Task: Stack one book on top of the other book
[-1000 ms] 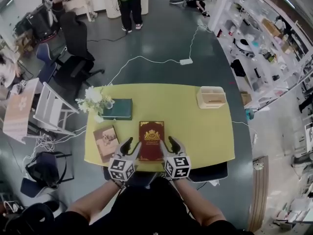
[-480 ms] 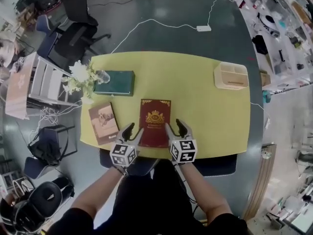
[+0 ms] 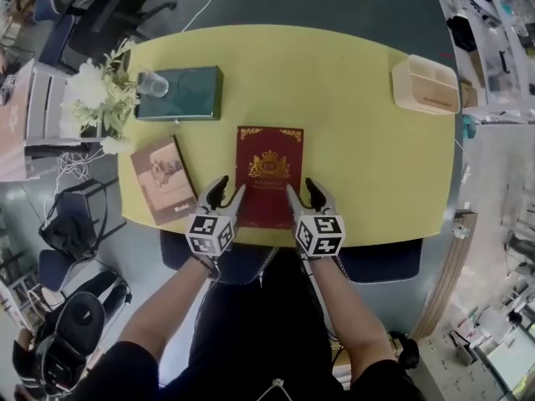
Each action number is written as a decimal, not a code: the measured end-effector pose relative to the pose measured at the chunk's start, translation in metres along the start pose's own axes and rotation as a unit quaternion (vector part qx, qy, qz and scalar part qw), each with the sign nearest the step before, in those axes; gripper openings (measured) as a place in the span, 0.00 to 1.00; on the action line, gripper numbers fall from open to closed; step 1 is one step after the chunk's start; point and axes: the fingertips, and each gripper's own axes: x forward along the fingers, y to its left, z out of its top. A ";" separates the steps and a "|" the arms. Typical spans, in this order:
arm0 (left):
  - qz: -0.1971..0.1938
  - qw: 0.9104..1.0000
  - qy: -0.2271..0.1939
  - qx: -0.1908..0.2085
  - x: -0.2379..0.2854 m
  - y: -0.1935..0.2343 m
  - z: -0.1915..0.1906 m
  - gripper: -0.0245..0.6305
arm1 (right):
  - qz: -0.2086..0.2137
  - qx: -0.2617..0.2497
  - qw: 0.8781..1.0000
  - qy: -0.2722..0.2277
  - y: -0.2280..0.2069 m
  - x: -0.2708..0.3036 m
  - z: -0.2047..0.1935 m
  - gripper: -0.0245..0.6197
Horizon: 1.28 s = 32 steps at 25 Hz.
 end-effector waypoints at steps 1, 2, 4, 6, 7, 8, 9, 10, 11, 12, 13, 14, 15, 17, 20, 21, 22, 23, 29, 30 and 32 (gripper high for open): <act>-0.001 1.000 0.001 -0.003 0.003 0.001 -0.003 0.36 | 0.001 0.004 1.000 -0.001 -0.001 0.002 -0.002 0.37; -0.002 1.000 0.001 -0.006 0.004 0.001 -0.005 0.36 | 0.002 0.009 1.000 -0.001 -0.001 0.002 -0.004 0.37; -0.008 1.000 -0.001 -0.015 0.006 0.000 -0.009 0.35 | 0.008 0.018 1.000 0.000 -0.001 0.002 -0.010 0.37; -0.015 1.000 -0.006 -0.020 0.008 -0.002 -0.008 0.33 | 0.019 0.025 1.000 0.000 0.002 0.006 -0.015 0.37; -0.018 1.000 -0.008 -0.022 0.010 -0.004 -0.008 0.32 | 0.025 0.028 0.999 0.000 0.005 0.008 -0.016 0.37; -0.020 1.000 -0.008 -0.023 0.011 -0.005 -0.009 0.32 | 0.029 0.030 0.999 -0.001 0.008 0.009 -0.018 0.37; -0.018 0.999 -0.009 -0.025 0.011 -0.006 -0.010 0.32 | 0.032 0.030 0.999 0.000 0.010 0.010 -0.020 0.37; -0.015 0.999 -0.011 -0.028 0.011 -0.006 -0.011 0.31 | 0.030 0.029 0.999 0.000 0.012 0.010 -0.022 0.37; -0.011 0.999 -0.014 -0.031 0.011 -0.006 -0.010 0.31 | 0.026 0.028 0.999 0.000 0.012 0.010 -0.023 0.34; -0.007 0.999 -0.018 -0.035 0.011 -0.005 -0.010 0.30 | 0.022 0.028 0.999 -0.001 0.013 0.010 -0.023 0.33; -0.003 0.999 -0.023 -0.039 0.011 -0.005 -0.009 0.30 | 0.019 0.029 0.999 -0.003 0.012 0.011 -0.022 0.33; 0.001 0.999 -0.027 -0.040 0.011 -0.004 -0.008 0.30 | 0.017 0.031 0.999 -0.004 0.012 0.012 -0.022 0.33; 0.004 0.999 -0.030 -0.040 0.011 -0.004 -0.008 0.30 | 0.015 0.034 0.999 -0.004 0.012 0.012 -0.022 0.33; 0.009 0.999 -0.030 -0.038 0.011 -0.005 -0.008 0.30 | 0.012 0.039 0.999 -0.005 0.011 0.011 -0.022 0.32; 0.015 0.999 -0.029 -0.037 0.011 -0.009 -0.007 0.30 | 0.007 0.032 0.999 -0.013 0.011 0.007 -0.017 0.31; 0.016 0.999 -0.031 -0.036 0.011 -0.011 -0.007 0.30 | 0.005 0.029 0.999 -0.017 0.010 0.005 -0.015 0.31; 0.017 0.999 -0.032 -0.034 0.010 -0.014 -0.007 0.30 | 0.004 0.028 0.999 -0.020 0.008 0.002 -0.013 0.30; 0.018 0.999 -0.034 -0.033 0.011 -0.017 -0.006 0.30 | 0.003 0.028 0.999 -0.022 0.006 0.000 -0.011 0.30; 0.008 0.999 -0.039 -0.034 0.022 -0.046 0.001 0.30 | -0.009 0.037 0.999 -0.030 -0.021 -0.015 -0.002 0.30; 0.006 0.999 -0.040 -0.034 0.024 -0.051 0.002 0.30 | -0.011 0.039 0.999 -0.032 -0.025 -0.018 -0.001 0.30; 0.002 0.999 -0.040 -0.031 0.030 -0.059 0.005 0.30 | -0.018 0.042 0.998 -0.036 -0.034 -0.023 0.001 0.30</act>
